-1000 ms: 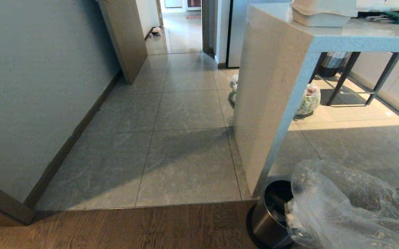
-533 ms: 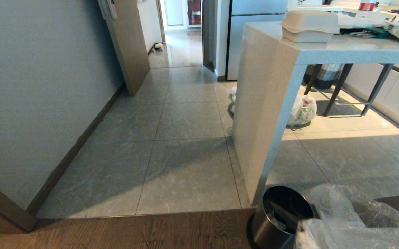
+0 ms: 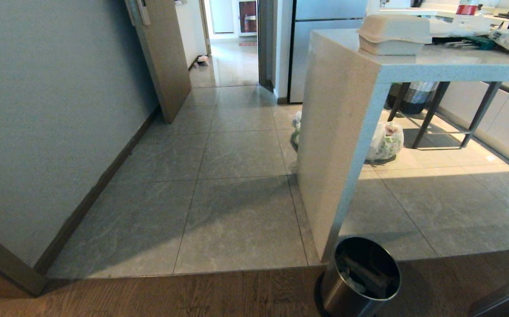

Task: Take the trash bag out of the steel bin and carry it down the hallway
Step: Put the trash bag at the door

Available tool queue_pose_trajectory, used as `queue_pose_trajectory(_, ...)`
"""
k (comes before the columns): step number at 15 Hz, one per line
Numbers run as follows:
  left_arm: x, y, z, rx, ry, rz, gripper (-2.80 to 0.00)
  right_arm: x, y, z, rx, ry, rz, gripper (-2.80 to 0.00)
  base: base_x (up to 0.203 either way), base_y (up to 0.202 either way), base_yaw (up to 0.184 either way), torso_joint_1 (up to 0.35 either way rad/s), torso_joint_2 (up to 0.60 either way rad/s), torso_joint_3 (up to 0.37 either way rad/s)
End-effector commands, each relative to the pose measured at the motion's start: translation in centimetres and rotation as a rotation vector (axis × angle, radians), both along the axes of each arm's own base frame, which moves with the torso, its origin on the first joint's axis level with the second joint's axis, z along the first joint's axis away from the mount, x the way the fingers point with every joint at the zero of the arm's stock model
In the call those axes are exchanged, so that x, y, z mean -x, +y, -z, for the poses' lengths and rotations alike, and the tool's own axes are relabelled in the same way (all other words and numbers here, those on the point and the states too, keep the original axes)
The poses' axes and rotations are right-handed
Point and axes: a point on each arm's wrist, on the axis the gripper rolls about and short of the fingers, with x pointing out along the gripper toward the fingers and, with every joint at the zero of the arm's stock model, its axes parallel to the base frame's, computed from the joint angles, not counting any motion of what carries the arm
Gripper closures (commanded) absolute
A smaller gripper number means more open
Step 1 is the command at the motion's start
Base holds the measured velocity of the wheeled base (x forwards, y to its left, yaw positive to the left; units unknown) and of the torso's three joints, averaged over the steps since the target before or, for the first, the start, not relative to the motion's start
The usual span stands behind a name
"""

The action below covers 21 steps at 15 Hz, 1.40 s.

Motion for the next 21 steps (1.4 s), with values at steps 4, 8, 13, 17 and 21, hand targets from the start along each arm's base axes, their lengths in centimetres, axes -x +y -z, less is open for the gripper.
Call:
queue_pose_trajectory(4,0.0,0.0,0.0,0.002,0.0,-0.001,0.0,-0.02,0.0,0.04,-0.001,0.003,0.0,0.0,0.0,0.0,0.0,0.0,0.0,0.0)
queue_pose_trajectory(8,0.0,0.0,0.0,0.002,0.0,-0.001,0.0,-0.02,0.0,0.03,0.0,0.001,0.0,0.0,0.0,0.0,0.0,0.0,0.0,0.0)
queue_pose_trajectory(13,0.0,0.0,0.0,0.0,0.0,0.0,0.0,-0.02,0.0,0.03,0.0,0.001,0.0,0.0,0.003,0.134,-0.008,0.003,0.0,0.006)
queue_pose_trajectory(17,0.0,0.0,0.0,0.0,0.0,0.0,0.0,-0.02,0.0,0.03,-0.001,0.002,0.0,0.0,0.0,0.194,0.0,0.005,0.0,0.003)
queue_pose_trajectory(21,0.0,0.0,0.0,0.0,0.0,0.0,0.0,-0.02,0.0,0.03,-0.001,0.002,0.0,0.0,0.0,0.194,0.001,0.0,0.0,0.003)
